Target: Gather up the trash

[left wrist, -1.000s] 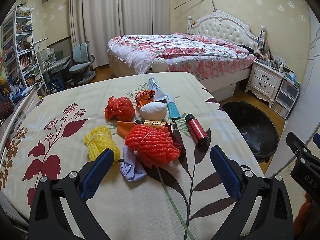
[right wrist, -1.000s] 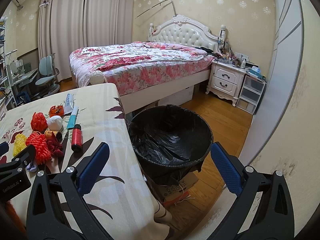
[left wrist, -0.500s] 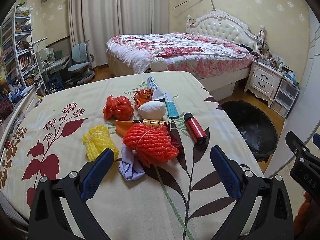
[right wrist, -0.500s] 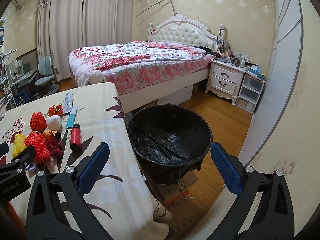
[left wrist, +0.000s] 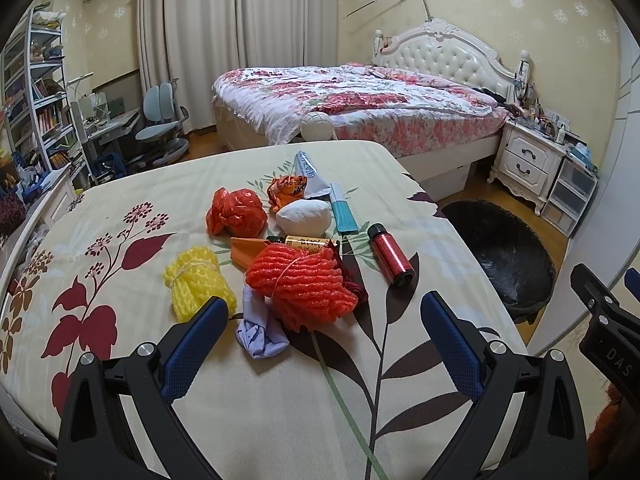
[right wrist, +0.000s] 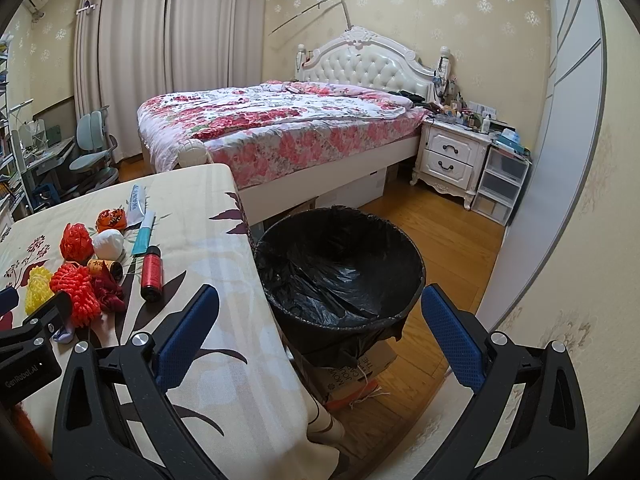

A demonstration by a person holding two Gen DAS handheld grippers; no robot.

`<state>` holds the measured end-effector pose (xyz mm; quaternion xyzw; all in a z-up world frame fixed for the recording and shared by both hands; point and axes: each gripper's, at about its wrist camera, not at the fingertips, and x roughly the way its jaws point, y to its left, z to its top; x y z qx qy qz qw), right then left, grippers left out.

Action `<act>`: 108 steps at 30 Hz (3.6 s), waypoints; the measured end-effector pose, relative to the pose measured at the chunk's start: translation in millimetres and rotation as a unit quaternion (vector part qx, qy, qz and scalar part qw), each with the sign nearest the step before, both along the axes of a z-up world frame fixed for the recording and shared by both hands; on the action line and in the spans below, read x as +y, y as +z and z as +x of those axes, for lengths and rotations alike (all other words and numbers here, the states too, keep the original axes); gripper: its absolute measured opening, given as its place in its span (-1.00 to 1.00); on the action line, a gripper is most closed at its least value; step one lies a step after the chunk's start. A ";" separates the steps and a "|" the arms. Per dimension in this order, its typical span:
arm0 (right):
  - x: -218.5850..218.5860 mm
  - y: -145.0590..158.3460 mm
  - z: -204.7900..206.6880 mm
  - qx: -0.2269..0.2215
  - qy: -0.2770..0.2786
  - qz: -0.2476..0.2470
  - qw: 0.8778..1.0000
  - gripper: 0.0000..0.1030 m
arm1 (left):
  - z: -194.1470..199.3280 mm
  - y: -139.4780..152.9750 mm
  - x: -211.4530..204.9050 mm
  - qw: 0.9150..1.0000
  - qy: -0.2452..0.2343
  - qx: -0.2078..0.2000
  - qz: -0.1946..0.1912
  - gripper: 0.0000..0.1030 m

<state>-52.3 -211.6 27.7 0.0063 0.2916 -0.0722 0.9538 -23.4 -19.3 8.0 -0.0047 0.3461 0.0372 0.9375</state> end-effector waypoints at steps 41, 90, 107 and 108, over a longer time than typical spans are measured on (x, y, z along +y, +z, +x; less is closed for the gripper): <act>79.8 -11.3 41.2 0.052 0.109 0.023 0.992 0.54 | 35.3 -42.0 107.6 0.994 0.079 0.075 -0.020 0.11; 127.5 16.9 26.8 0.027 0.208 0.029 0.977 -0.40 | 2.8 1.8 107.3 0.999 0.038 -0.011 -0.030 -0.13; -31.4 -8.6 91.3 0.026 0.013 0.017 0.999 -0.40 | 82.6 0.8 -47.6 0.993 -0.110 -0.029 -0.019 -0.13; -36.1 -12.5 93.5 0.028 0.008 0.019 0.999 -0.40 | 88.8 -1.2 -55.8 0.993 -0.114 -0.026 -0.016 -0.13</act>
